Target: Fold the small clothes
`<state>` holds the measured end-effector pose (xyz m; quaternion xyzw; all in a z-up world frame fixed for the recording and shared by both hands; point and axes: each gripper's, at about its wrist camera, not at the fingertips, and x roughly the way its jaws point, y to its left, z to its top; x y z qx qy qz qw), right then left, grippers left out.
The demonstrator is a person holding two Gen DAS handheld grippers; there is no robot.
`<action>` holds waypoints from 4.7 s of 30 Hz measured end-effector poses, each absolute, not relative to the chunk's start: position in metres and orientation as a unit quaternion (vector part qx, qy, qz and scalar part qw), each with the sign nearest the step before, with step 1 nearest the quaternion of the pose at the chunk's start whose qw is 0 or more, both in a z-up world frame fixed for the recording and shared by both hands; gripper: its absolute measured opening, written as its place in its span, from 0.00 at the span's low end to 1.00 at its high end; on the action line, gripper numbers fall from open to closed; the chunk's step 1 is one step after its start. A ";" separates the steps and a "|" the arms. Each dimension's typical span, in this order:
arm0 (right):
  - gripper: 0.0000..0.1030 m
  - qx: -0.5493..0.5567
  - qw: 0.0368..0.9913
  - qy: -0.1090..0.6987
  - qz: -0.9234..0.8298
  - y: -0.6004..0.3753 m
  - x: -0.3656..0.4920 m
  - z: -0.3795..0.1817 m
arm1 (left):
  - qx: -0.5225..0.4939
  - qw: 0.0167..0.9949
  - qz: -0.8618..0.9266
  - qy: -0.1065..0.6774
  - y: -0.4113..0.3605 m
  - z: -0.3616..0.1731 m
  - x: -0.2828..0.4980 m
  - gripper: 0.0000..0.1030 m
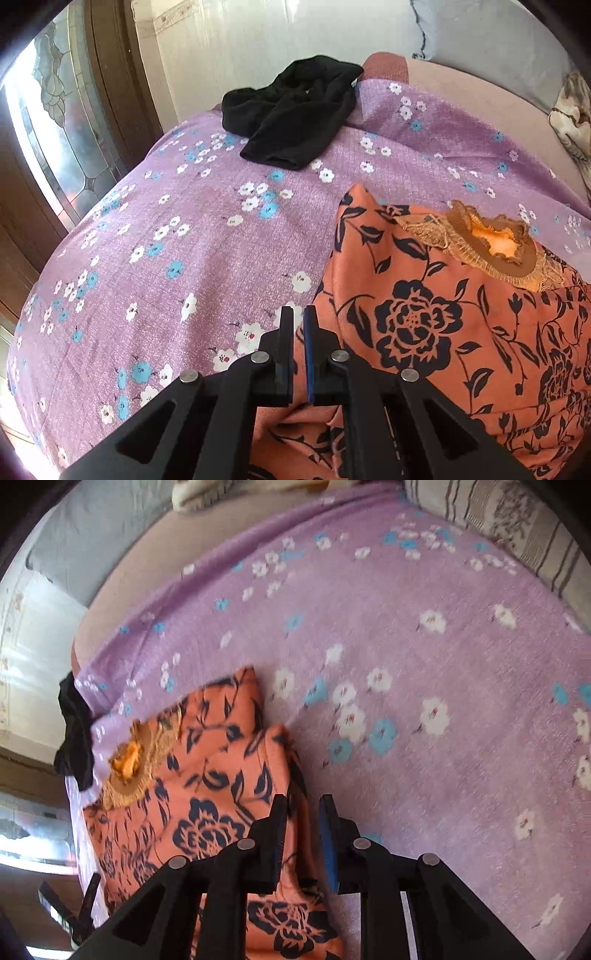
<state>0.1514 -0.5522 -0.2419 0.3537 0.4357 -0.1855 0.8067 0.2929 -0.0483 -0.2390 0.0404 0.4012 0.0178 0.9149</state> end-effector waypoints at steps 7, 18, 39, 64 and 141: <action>0.22 0.320 0.843 0.419 -0.105 -0.509 0.188 -0.245 | 0.113 0.912 -0.084 0.384 -0.104 -0.242 0.274 0.30; 0.22 0.248 0.867 0.428 -0.062 -0.453 0.203 -0.255 | 0.133 0.896 -0.090 0.414 -0.118 -0.257 0.270 0.54; 0.23 0.134 0.858 0.494 0.046 -0.358 0.215 -0.277 | 0.172 0.886 -0.070 0.426 -0.128 -0.275 0.270 0.69; 0.23 0.130 0.875 0.458 0.084 -0.334 0.208 -0.262 | 0.053 0.951 0.002 0.306 -0.037 -0.179 0.242 0.70; 0.06 0.331 0.867 0.370 0.037 -0.458 0.044 -0.159 | -0.111 0.829 -0.265 0.480 0.045 -0.150 0.230 0.10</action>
